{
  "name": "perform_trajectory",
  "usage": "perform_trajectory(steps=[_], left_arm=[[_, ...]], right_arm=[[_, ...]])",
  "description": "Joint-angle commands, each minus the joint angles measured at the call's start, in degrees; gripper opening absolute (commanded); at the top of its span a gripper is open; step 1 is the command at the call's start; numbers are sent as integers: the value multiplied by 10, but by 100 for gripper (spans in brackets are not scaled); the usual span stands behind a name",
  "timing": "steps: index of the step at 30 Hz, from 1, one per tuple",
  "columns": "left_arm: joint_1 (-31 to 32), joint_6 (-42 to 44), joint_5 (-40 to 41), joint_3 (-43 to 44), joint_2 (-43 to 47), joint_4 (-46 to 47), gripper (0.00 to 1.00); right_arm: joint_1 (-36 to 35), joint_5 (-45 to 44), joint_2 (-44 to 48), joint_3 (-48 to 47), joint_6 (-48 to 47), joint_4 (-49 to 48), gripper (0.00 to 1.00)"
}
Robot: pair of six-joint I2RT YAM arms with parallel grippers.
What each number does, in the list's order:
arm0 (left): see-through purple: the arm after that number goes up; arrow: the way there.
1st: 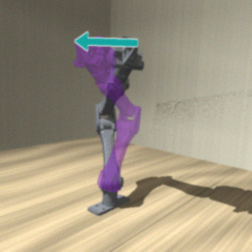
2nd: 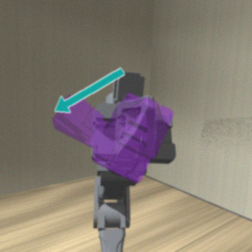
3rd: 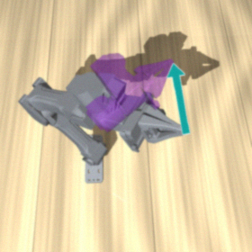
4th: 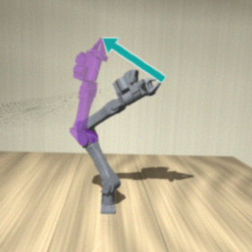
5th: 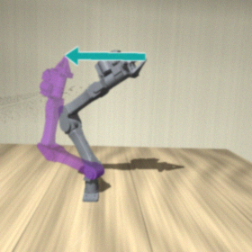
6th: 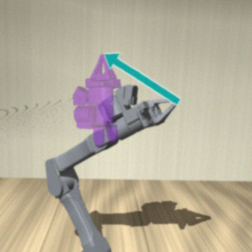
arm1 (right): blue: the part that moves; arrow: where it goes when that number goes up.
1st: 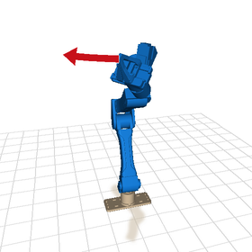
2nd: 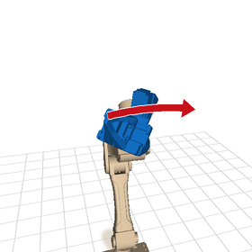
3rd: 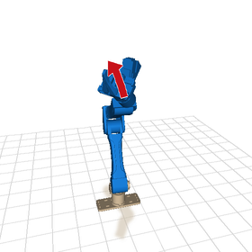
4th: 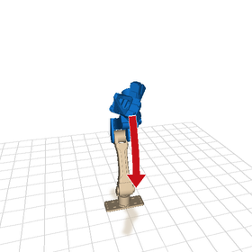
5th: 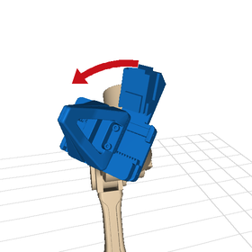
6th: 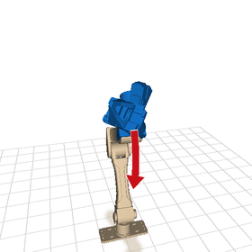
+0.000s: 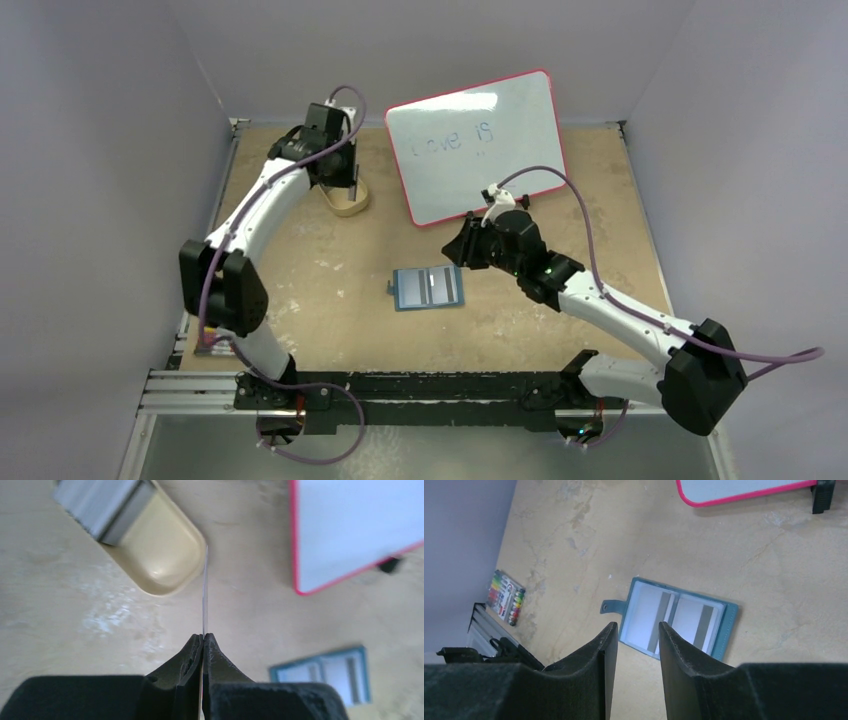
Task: Put the credit cards into the card holder
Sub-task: Pick up the credit card from the storage box.
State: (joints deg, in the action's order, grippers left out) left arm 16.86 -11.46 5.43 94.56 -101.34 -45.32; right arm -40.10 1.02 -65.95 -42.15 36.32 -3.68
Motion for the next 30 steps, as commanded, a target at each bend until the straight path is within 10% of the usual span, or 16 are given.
perform_trajectory(steps=[1,8,13,30], left_arm=[[-5,-58,-184,-93,99,110,0],[-6,-149,-431,-206,204,220,0],[-6,-340,-551,-357,281,467,0],[-4,-455,-600,-506,382,594,0]], right_arm=[[-1,23,2,-22,10,-63,38],[8,78,22,-16,28,-147,39],[38,165,6,-38,70,-184,41],[76,338,-72,-16,177,-374,38]])
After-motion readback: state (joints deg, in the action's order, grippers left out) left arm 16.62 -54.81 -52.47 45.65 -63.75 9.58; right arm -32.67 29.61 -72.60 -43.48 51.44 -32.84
